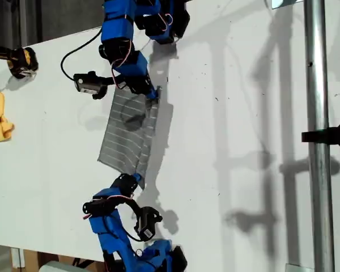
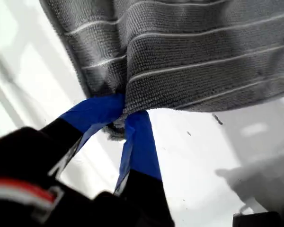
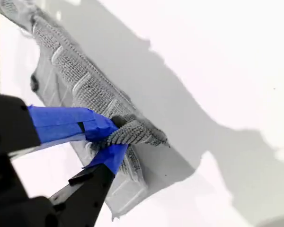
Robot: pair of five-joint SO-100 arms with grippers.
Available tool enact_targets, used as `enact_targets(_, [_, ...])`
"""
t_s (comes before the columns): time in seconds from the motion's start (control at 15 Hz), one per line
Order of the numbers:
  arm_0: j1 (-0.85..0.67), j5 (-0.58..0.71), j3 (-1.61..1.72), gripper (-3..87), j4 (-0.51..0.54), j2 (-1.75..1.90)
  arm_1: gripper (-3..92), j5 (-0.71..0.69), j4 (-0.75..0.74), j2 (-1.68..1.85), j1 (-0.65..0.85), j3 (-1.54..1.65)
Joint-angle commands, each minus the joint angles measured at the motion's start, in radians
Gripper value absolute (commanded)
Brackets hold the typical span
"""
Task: Grasp corners of a towel and fold twice.
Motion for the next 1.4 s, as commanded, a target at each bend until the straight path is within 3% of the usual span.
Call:
enact_targets(0.0, [-0.077, 0.029, 0.043, -2.6, -0.117, 0.101, -0.2, -0.028, 0.000, 0.044, 0.112, 0.005])
enact_targets(0.27, [-0.201, 0.137, -0.041, -2.6, -0.216, 0.020, -0.2, -0.160, -0.018, 0.049, 0.350, 0.035])
enact_targets(0.53, [-0.287, 0.249, -0.342, -2.6, -0.215, -0.250, -0.2, -0.255, -0.067, 0.048, 0.543, 0.057])
enact_targets(0.73, [-0.339, 0.316, -0.354, -2.6, -0.324, -0.275, -0.2, -0.337, -0.104, 0.031, 0.675, 0.048])
enact_targets(1.33, [-0.391, 0.360, -0.345, -2.5, -0.555, -0.275, -0.2, -0.488, -0.207, 0.138, 0.861, 0.023])
